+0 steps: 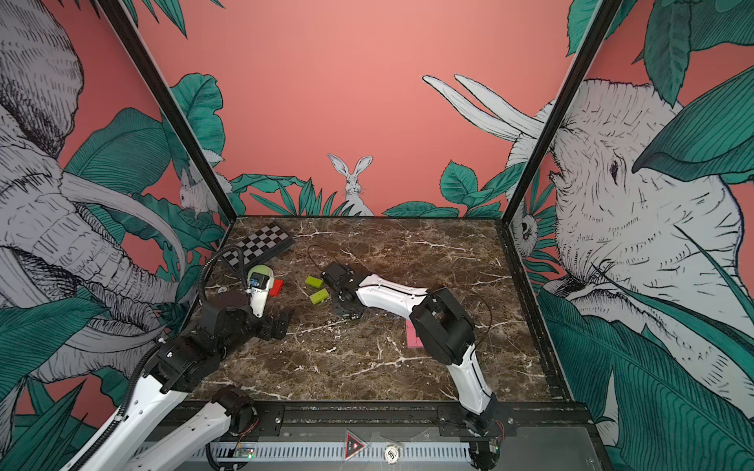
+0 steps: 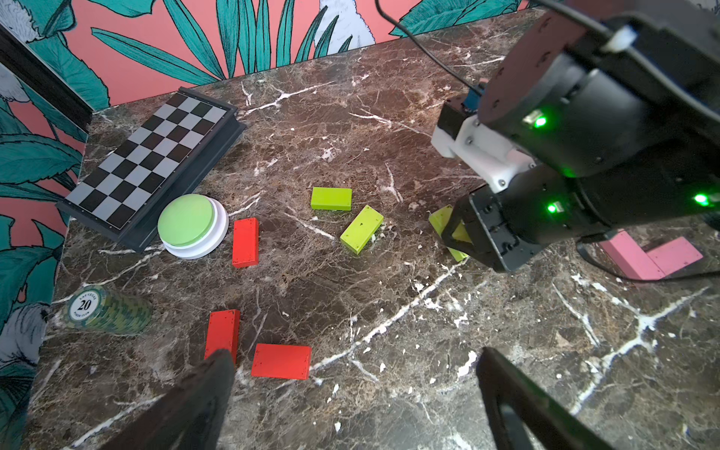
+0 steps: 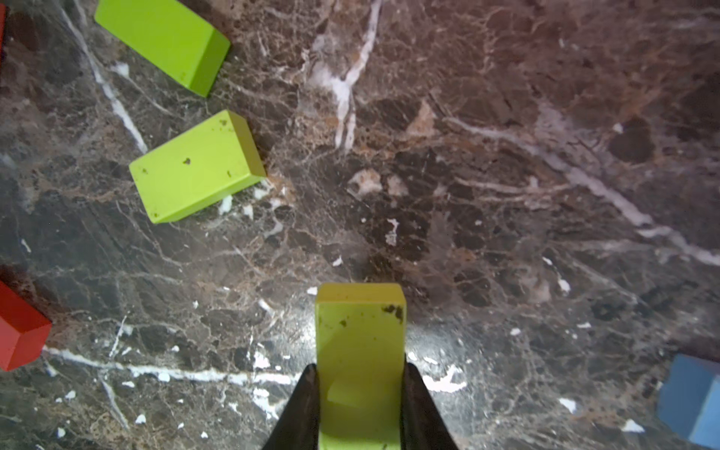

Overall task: Assemble the letter t with building blocks
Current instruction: Pick up the building block from the center of the board, then place the building block at the center of the board.

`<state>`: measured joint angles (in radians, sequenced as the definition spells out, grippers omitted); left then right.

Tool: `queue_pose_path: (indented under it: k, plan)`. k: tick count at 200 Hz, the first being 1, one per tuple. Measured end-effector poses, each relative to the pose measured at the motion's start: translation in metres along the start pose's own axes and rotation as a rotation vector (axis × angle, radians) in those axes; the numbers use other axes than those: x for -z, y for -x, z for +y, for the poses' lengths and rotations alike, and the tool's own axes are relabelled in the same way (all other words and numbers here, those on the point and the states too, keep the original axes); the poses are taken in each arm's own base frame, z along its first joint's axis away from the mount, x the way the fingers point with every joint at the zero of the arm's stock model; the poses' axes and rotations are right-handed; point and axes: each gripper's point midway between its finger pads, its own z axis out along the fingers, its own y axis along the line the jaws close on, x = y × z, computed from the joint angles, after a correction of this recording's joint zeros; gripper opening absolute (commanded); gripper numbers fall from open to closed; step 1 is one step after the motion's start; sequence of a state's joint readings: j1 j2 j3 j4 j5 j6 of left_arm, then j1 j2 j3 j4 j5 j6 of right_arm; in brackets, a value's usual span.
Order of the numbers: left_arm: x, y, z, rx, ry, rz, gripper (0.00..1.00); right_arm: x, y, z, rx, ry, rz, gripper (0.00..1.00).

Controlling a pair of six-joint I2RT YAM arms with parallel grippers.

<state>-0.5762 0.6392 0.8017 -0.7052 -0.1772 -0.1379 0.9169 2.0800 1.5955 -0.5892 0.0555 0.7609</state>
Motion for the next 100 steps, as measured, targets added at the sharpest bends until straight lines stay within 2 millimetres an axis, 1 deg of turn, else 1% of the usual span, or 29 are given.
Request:
queue_pose_path:
  k: [73, 100]
  plan:
    - [0.000, 0.000, 0.000, 0.000, -0.002, 0.000, 0.99, -0.013, 0.017, 0.010, -0.027, 0.010, -0.014, 0.22]
    - [0.000, 0.000, 0.000, 0.000, -0.002, 0.000, 0.99, -0.016, 0.020, 0.009, -0.034, 0.005, -0.015, 0.22]
